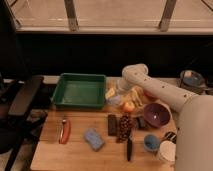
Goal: Place towel in purple bowl
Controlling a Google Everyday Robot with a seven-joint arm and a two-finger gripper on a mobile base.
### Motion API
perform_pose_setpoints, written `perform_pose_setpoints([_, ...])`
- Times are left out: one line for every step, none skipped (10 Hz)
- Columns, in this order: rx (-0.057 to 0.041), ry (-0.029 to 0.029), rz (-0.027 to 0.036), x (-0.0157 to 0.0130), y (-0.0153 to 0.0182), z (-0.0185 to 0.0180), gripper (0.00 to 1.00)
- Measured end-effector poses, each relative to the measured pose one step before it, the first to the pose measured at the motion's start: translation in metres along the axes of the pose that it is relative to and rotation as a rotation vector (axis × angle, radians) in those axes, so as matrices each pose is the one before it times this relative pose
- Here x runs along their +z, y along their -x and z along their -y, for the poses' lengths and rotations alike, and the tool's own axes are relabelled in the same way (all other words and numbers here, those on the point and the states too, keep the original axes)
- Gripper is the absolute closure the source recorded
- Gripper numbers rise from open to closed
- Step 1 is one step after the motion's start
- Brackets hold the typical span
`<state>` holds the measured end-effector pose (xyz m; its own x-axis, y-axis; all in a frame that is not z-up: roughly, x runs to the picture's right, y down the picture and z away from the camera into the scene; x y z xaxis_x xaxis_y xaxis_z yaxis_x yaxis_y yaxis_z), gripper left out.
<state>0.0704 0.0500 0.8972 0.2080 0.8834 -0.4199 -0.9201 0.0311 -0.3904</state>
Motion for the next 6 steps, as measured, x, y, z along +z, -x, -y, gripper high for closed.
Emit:
perform_pose_setpoints([-0.00017, -0.00142, -0.00025, -0.00017, -0.00008, 0.00042, 0.28])
perform_pose_setpoints([0.00175, -0.00598, -0.00015, -0.00082, -0.00062, 0.00157, 0.28])
perform_pose_setpoints([0.00720, -0.03200, 0.00945, -0.00186, 0.00022, 0.00637, 0.28])
perform_pose_setpoints([0.01385, -0.04063, 0.01383, 0.00014, 0.00216, 0.00862, 0.28])
perform_pose_setpoints([0.00692, -0.03335, 0.01009, 0.00351, 0.00223, 0.00900, 0.28])
perform_pose_setpoints([0.00499, -0.02192, 0.00863, 0.00227, 0.00176, 0.00607, 0.28])
